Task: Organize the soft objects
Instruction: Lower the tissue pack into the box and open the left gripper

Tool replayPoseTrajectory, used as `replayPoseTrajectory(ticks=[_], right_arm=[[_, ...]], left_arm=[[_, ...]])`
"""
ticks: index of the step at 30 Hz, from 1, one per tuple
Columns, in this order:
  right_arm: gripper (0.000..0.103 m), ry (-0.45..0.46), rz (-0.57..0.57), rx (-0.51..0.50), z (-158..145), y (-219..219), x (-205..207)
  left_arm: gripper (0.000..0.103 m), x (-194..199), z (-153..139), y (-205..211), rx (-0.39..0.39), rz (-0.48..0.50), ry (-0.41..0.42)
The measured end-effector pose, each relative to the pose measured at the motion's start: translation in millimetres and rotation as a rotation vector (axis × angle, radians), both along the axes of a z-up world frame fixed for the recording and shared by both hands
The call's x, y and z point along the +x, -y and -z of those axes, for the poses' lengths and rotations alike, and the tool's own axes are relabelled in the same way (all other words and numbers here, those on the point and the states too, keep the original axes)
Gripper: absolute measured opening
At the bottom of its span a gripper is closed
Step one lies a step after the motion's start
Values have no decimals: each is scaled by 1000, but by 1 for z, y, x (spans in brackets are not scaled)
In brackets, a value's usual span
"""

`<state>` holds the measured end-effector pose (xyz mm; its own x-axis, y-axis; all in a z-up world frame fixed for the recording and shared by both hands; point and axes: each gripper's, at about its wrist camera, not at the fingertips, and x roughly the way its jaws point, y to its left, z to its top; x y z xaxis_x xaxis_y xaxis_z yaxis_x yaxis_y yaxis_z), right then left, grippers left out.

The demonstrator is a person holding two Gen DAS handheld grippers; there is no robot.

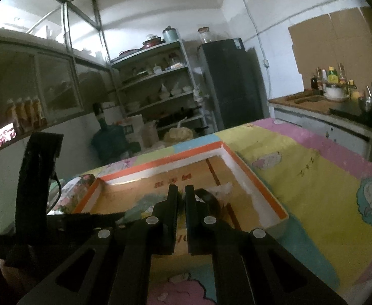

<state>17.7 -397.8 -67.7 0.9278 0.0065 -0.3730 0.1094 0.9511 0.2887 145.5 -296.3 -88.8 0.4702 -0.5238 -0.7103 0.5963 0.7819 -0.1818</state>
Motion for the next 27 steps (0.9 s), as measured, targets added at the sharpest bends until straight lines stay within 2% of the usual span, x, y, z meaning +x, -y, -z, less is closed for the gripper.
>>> replayPoseTrajectory(ticks=[3, 5, 7, 9, 10, 12, 20, 22, 24, 27], right_arm=[[9, -8, -8, 12, 4, 2, -1], [10, -11, -9, 9, 5, 1, -1], [15, -9, -16, 16, 5, 1, -2], [32, 4, -20, 30, 4, 2, -5], [34, 14, -24, 35, 2, 2, -7], [44, 26, -20, 40, -1, 1, -11], [57, 120, 11, 75, -23, -12, -40], [64, 156, 21, 109, -29, -15, -49], [77, 189, 17, 148, -34, -18, -58], [77, 215, 18, 151, -46, -29, -69]], left_arm=[[59, 0, 0, -1, -12, 8, -9], [70, -1, -2, -2, -22, 17, -11], [73, -3, -5, -6, -35, 16, -1], [73, -5, -9, -9, -45, 15, 13], [73, -7, -13, -13, -57, 15, 20], [73, -12, -19, -18, -77, 16, 33], [73, -40, -54, -43, -144, -11, 159], [73, -49, -64, -55, -153, -32, 215], [75, -56, -74, -68, -144, -63, 264], [79, -66, -82, -83, -144, -91, 296]])
